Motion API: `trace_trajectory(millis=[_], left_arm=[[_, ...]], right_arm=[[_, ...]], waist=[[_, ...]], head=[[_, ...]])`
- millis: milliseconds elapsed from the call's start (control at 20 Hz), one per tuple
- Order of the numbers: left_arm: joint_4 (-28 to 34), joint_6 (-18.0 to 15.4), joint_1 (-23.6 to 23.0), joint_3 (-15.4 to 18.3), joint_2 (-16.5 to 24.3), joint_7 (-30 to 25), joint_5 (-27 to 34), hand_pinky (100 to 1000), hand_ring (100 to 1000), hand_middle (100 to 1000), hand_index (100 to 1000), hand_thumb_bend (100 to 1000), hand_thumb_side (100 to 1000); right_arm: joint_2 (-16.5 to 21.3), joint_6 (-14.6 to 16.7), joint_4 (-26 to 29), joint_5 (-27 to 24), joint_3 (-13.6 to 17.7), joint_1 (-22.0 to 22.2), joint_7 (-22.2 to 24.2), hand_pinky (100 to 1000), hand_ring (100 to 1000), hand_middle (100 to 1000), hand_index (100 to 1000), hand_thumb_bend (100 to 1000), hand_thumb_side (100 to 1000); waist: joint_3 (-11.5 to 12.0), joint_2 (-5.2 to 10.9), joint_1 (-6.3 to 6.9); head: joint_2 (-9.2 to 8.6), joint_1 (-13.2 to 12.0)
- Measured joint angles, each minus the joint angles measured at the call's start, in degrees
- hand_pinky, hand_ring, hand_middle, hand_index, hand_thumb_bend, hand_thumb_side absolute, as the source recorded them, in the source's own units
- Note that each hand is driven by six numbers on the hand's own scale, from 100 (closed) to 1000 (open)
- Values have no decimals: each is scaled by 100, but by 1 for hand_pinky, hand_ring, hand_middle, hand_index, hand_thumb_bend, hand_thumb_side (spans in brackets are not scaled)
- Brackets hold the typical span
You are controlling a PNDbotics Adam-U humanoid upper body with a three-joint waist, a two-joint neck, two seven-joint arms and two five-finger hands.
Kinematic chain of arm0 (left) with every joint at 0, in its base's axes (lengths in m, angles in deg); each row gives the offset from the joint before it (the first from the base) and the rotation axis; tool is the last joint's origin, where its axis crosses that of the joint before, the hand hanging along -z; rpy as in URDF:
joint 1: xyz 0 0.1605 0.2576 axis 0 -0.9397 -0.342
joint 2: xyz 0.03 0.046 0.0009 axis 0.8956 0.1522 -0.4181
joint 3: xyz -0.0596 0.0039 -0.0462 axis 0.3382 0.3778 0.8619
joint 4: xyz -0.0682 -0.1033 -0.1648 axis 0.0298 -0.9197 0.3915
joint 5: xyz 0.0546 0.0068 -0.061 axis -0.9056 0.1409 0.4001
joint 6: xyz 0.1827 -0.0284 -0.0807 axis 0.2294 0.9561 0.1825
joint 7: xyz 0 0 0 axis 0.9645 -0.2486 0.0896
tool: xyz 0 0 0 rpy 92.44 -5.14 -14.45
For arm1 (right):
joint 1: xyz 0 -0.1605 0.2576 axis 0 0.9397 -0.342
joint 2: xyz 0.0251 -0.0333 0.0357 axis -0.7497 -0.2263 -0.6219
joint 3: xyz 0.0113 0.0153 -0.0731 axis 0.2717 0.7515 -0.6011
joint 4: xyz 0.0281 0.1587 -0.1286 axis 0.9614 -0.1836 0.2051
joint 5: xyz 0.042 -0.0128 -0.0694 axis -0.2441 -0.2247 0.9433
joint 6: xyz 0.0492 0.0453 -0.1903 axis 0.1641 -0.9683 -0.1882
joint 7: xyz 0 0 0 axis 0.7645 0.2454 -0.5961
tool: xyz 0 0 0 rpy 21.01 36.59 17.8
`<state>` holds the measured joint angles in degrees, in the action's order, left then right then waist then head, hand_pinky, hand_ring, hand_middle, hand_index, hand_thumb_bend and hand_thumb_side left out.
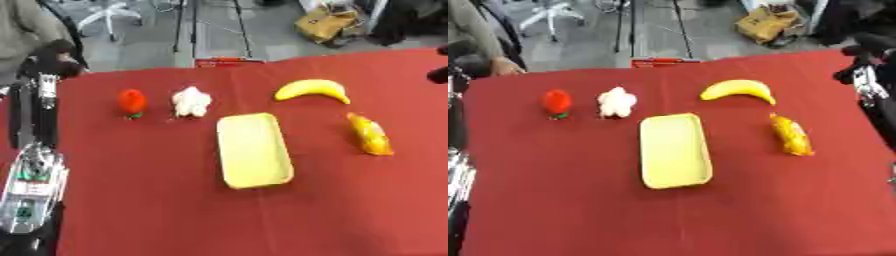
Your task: Pick up objects on the table and place them in the box.
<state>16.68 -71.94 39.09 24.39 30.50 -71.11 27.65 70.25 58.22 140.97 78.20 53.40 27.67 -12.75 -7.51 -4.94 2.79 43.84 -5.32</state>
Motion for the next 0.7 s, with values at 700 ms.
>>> trace_trajectory(millis=[700], left_arm=[[4, 0, -1, 0, 0, 0, 0, 688, 628, 719, 801, 593, 894]], right_arm=[[0, -11, 0, 4, 0, 14, 11, 672, 617, 753, 904, 100, 744]], waist=[[0, 0, 0]], head=[[0, -1]])
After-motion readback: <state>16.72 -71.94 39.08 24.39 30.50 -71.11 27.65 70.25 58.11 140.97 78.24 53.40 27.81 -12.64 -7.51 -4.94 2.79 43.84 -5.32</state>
